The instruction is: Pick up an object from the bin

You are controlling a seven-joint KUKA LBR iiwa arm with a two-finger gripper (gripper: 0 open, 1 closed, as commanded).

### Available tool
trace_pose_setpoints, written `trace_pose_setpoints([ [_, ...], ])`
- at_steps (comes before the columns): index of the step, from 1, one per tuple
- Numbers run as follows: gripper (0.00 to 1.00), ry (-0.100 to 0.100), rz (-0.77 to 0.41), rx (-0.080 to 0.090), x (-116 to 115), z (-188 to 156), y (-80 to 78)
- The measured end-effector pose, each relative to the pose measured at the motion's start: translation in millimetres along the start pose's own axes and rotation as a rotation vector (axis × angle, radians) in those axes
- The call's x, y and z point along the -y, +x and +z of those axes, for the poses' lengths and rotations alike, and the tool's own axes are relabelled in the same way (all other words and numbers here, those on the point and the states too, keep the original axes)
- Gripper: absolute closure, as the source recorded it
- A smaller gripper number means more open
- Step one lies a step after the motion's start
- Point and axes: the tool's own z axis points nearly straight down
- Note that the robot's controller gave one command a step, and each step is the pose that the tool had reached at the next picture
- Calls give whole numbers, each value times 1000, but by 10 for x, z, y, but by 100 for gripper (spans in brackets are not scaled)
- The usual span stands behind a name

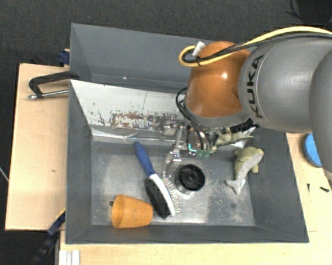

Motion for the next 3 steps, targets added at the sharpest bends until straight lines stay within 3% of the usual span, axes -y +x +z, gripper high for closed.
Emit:
trace_pose_setpoints([
  [1,0,-7,364,15,-312,736,295],
  [2,0,-7,605,13,-493,448,212],
  [3,0,-4,1090,6,-412,463,329],
])
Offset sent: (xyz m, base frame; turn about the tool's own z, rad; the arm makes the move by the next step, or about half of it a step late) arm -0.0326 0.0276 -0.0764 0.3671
